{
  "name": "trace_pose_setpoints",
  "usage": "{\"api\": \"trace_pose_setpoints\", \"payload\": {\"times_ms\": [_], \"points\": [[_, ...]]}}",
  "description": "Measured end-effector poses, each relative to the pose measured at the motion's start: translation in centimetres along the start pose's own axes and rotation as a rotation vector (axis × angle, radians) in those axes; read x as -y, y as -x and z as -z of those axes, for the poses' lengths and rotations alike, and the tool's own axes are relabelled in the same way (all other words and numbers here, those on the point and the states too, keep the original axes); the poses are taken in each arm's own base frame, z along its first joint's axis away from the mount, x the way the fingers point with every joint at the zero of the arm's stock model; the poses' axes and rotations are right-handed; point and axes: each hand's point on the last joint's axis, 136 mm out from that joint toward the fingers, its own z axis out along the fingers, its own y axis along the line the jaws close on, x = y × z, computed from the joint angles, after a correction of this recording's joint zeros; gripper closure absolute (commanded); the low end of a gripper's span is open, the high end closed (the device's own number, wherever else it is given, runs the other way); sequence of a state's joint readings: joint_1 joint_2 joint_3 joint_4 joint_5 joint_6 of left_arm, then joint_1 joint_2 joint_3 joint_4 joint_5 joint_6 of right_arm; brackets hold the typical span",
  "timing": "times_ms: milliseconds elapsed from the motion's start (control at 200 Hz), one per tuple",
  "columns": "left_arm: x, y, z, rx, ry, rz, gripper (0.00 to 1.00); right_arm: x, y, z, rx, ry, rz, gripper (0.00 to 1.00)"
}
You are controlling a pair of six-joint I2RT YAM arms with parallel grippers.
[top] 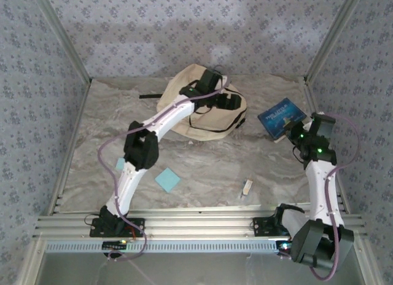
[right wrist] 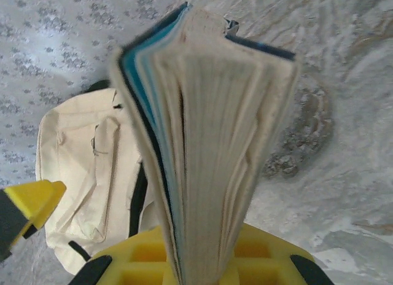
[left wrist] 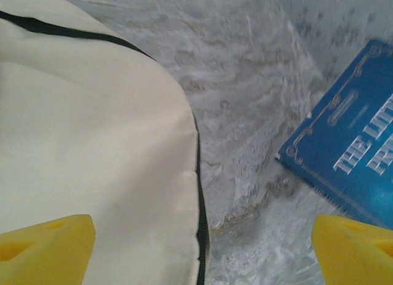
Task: Pack the student bag
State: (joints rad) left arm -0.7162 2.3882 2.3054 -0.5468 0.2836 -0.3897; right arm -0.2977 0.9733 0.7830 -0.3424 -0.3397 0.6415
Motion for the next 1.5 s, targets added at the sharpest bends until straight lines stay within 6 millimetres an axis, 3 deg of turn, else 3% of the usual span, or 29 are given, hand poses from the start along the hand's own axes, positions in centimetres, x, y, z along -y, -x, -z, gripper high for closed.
{"api": "trace_pose_setpoints", "payload": {"times_ms": [200,360,510,720,964,1069,1284,1364,1499], "points": [[1.0,-4.3,-3.5,-0.142,0.073,-0.124,0.14,1.1,0.0,0.5,-0.015,0.024,-0.043,1.00],[-0.9,-7.4,-5.0,-0.230,0.161,-0.168,0.28,0.6,-0.7,0.5,-0.049,0.063,-0.046,1.00],[-2.4,-8.3,-5.3,-0.263,0.210,-0.183,0.59,0.2,-0.8,0.5,-0.060,0.080,-0.046,1.00],[-2.6,-7.7,-4.9,-0.249,0.229,-0.178,1.00,-0.1,-0.9,0.7,-0.062,0.097,-0.042,1.00],[-2.3,-7.1,-3.6,-0.246,0.236,-0.174,0.97,-1.2,-1.4,0.7,-0.080,0.134,-0.031,1.00],[-1.7,-5.4,-1.7,-0.216,0.217,-0.152,0.95,-1.9,-1.8,0.6,-0.094,0.154,-0.015,1.00],[-0.7,-1.7,2.8,-0.142,0.167,-0.110,1.00,-2.9,-2.7,0.2,-0.124,0.180,0.000,1.00],[-0.6,-2.0,3.6,-0.154,0.160,-0.103,1.00,-3.5,-3.0,0.1,-0.135,0.197,0.007,1.00],[-0.9,-4.7,4.1,-0.213,0.152,-0.073,1.00,-5.0,-3.7,-0.7,-0.156,0.248,0.007,1.00]]}}
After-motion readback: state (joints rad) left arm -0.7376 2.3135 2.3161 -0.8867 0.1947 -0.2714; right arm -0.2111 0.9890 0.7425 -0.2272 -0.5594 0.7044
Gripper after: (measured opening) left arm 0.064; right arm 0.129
